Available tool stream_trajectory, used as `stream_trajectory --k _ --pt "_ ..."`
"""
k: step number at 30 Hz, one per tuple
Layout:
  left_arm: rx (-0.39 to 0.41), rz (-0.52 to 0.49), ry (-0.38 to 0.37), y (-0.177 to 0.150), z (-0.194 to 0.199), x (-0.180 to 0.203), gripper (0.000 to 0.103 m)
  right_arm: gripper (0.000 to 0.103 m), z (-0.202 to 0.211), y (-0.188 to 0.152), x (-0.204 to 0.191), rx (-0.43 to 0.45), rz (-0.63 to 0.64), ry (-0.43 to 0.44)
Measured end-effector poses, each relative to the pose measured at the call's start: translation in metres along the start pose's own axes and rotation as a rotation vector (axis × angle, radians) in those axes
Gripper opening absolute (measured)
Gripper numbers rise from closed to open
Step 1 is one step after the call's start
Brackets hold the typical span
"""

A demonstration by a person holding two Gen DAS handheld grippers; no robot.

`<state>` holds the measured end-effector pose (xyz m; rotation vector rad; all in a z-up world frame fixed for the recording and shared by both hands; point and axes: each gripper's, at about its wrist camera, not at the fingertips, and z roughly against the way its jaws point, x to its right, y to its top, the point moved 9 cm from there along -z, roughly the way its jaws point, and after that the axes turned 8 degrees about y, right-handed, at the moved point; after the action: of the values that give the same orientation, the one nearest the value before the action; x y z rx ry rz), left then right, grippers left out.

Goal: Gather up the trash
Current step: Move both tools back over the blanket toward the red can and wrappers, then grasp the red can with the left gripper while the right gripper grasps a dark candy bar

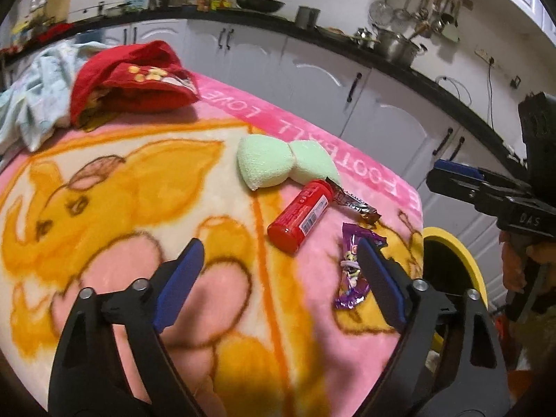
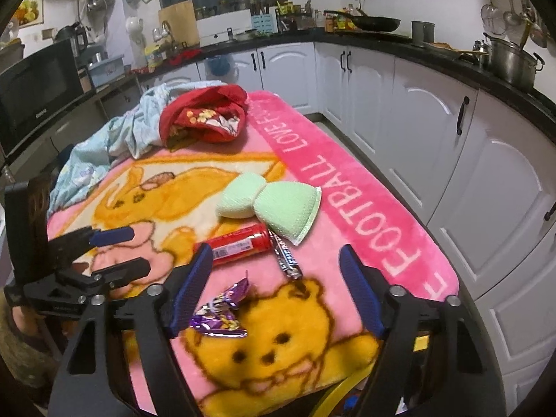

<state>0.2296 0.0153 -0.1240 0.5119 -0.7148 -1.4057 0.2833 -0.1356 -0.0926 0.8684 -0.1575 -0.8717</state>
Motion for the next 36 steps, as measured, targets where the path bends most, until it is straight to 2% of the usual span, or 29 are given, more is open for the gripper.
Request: stream_trajectory --k 5,16,19,25,27,31,36 --pt "-0.038 -0.035 -0.016 0.005 -0.021 0.006 0.070 0.064 -0.016 -0.004 0.010 -0.026 0.005 0.003" --pt "-0.091 -0.076 -0.033 0.013 -0.059 0.013 0.069 0.051 -0.057 -0.024 0.025 -0.128 0.020 0.017" --pt "-0.103 -0.080 -0.047 0.013 -0.065 0.015 0.064 0.047 -0.066 -0.026 0.025 -0.150 0.021 0.033" --pt "-0.134 -0.084 -0.087 0.010 -0.076 0.019 0.057 0.032 -0.082 -0.034 0.026 -0.195 0.027 0.049" --pt "-0.145 -0.084 -0.095 0.008 -0.079 0.021 0.052 0.021 -0.087 -0.035 0.028 -0.211 0.028 0.047" --pt "-0.165 -0.090 -0.098 0.003 -0.086 0.022 0.042 0.021 -0.089 -0.039 0.030 -0.222 0.020 0.046" --pt "-0.155 -0.113 -0.085 0.000 -0.084 0.022 0.038 0.020 -0.087 -0.043 0.029 -0.223 0.022 0.044"
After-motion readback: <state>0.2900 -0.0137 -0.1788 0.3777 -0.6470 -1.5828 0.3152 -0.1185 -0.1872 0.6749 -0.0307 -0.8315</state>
